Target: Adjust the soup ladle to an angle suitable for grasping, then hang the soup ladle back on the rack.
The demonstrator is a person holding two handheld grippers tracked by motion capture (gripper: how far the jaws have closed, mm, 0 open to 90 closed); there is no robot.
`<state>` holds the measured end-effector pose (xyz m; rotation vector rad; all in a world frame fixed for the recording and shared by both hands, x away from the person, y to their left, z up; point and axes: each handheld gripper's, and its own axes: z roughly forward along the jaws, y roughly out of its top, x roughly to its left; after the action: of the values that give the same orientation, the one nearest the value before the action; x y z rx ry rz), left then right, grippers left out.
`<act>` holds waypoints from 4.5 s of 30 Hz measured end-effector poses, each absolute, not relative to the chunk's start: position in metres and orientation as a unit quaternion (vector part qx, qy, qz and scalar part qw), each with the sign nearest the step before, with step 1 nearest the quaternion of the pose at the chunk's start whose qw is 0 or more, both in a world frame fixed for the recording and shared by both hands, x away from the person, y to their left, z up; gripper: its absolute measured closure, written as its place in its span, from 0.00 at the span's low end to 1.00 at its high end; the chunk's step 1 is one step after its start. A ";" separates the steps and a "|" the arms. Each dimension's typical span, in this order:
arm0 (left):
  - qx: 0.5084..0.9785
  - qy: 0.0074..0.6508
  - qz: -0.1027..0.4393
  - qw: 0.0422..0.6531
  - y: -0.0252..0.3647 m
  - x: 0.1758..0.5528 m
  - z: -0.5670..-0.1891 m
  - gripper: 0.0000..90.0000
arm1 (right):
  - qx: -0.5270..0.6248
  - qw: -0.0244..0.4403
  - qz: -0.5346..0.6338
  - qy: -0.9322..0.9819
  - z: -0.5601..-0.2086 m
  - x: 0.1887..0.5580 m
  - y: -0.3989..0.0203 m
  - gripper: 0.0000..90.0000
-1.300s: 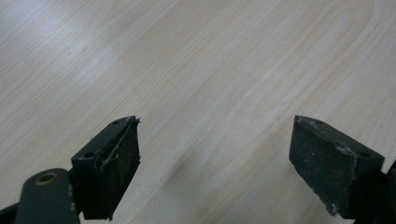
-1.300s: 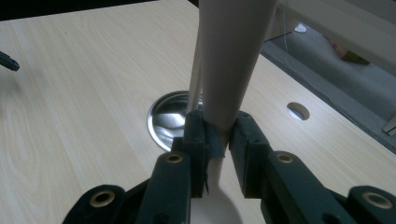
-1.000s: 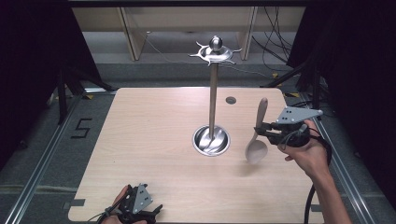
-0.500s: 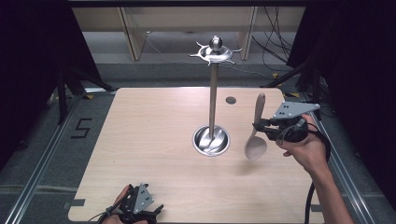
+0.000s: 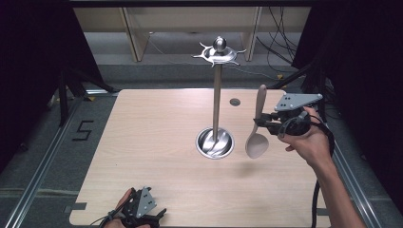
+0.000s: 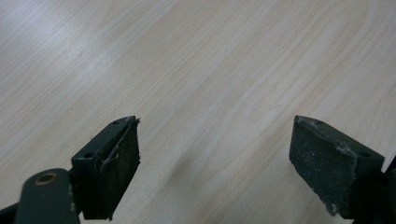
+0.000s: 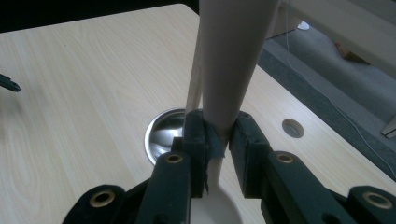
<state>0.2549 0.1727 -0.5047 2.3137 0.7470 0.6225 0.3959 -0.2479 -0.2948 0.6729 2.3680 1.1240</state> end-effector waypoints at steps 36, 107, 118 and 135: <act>0.877 0.284 0.236 0.306 0.172 0.255 -0.506 0.17 | 0.252 0.198 0.400 0.859 -0.263 0.417 -0.216 0.86; 0.880 0.285 0.225 0.306 0.172 0.252 -0.504 0.17 | 0.265 0.159 0.400 0.863 -0.266 0.447 -0.193 0.85; 0.877 0.289 0.229 0.306 0.172 0.252 -0.505 0.17 | 0.260 0.163 0.416 0.856 -0.265 0.446 -0.194 0.82; 0.878 0.286 0.229 0.307 0.172 0.252 -0.505 0.17 | 0.267 0.184 0.422 0.847 -0.263 0.435 -0.195 0.69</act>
<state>0.2519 0.1721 -0.5047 2.3239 0.7578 0.6056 0.4352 -0.1947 -0.2632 0.7523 2.3869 1.1906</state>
